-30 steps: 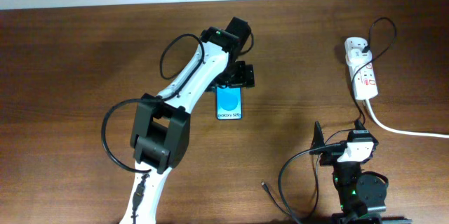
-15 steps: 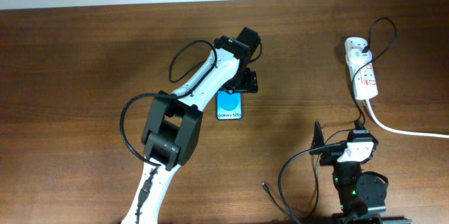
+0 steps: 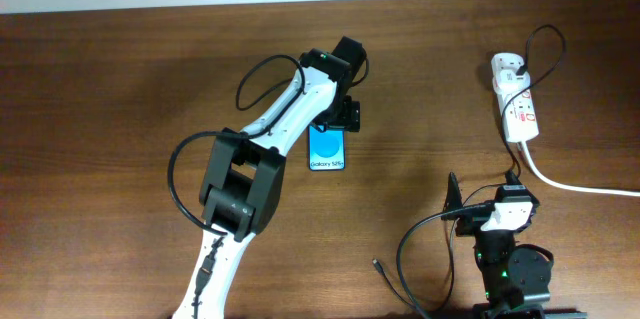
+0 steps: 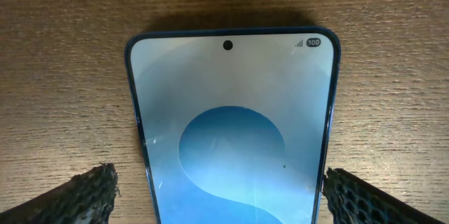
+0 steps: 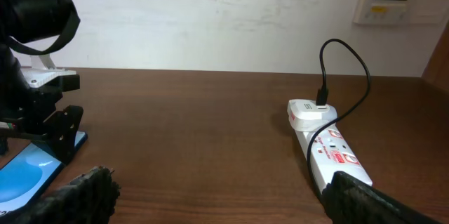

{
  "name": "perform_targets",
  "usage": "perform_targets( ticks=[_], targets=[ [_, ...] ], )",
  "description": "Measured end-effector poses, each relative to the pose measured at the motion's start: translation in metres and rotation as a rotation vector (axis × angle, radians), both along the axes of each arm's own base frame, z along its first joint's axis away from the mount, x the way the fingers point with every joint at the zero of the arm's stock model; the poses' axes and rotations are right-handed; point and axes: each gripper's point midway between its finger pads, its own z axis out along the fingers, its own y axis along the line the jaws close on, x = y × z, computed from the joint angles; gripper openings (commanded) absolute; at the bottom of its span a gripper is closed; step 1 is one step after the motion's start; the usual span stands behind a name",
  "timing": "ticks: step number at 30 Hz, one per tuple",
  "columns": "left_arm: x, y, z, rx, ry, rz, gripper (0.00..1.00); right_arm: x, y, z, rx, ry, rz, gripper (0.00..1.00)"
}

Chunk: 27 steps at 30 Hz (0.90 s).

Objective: Plug charger to phone and switch on socket
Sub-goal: 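Lower the left gripper over the phone and close on its bottom edge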

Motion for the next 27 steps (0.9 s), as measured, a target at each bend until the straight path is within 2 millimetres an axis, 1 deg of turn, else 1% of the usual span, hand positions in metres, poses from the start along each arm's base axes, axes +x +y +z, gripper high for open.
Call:
perform_targets(
  ticks=[3,5,6,12,19,24,27],
  targets=[
    [0.0,0.0,-0.002,0.001,0.002,0.0,0.99,0.0,0.0,0.0,-0.001,0.0,0.0,0.98],
    [-0.005,-0.007,-0.011,-0.034,0.038,-0.006,0.99,0.0,0.0,0.0,-0.001,0.0,0.0,0.98],
    [-0.005,-0.007,-0.012,-0.04,0.043,-0.005,0.99,0.0,0.0,0.0,-0.001,0.0,0.0,0.98],
    [-0.006,-0.006,-0.012,-0.037,0.048,-0.005,0.99,0.0,0.0,0.0,-0.001,0.0,0.0,0.98],
    [-0.013,-0.003,-0.012,-0.03,0.081,-0.003,1.0,0.0,0.0,0.0,0.0,0.0,0.0,0.98],
    [-0.014,-0.004,-0.012,-0.033,0.087,-0.003,0.89,0.0,0.0,0.0,-0.001,0.0,0.0,0.98],
    [-0.014,-0.003,-0.012,-0.033,0.09,-0.002,0.86,0.0,0.0,0.0,-0.001,0.0,0.0,0.98]
  ],
)
